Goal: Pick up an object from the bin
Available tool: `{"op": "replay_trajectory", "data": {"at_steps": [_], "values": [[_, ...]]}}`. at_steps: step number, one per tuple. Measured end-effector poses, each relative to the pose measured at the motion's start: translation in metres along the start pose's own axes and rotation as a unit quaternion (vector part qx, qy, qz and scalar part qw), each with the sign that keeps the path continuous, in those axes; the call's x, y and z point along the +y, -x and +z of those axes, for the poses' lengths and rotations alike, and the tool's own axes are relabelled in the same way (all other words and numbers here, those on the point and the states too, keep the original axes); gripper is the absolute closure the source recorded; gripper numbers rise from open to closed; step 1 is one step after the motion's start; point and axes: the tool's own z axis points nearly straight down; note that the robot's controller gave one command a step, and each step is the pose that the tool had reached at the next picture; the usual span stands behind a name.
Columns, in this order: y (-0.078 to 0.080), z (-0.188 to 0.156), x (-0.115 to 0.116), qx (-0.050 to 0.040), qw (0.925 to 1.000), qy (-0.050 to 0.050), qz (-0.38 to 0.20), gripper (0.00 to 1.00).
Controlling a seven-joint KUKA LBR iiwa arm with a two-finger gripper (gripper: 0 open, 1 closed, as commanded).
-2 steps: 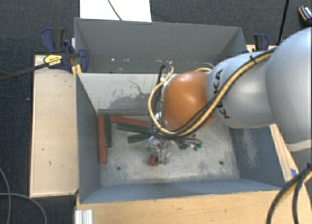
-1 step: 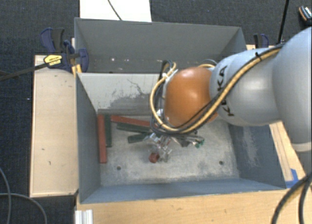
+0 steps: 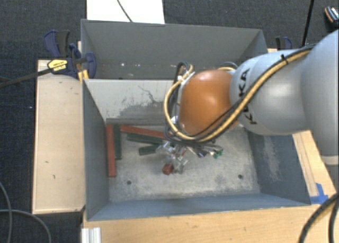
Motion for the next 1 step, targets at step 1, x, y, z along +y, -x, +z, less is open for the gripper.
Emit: {"op": "replay_trajectory", "data": {"at_steps": [1], "values": [[0.0017,-0.0367,-0.0006,0.0000,1.0000,0.000,0.005,1.00]]}}
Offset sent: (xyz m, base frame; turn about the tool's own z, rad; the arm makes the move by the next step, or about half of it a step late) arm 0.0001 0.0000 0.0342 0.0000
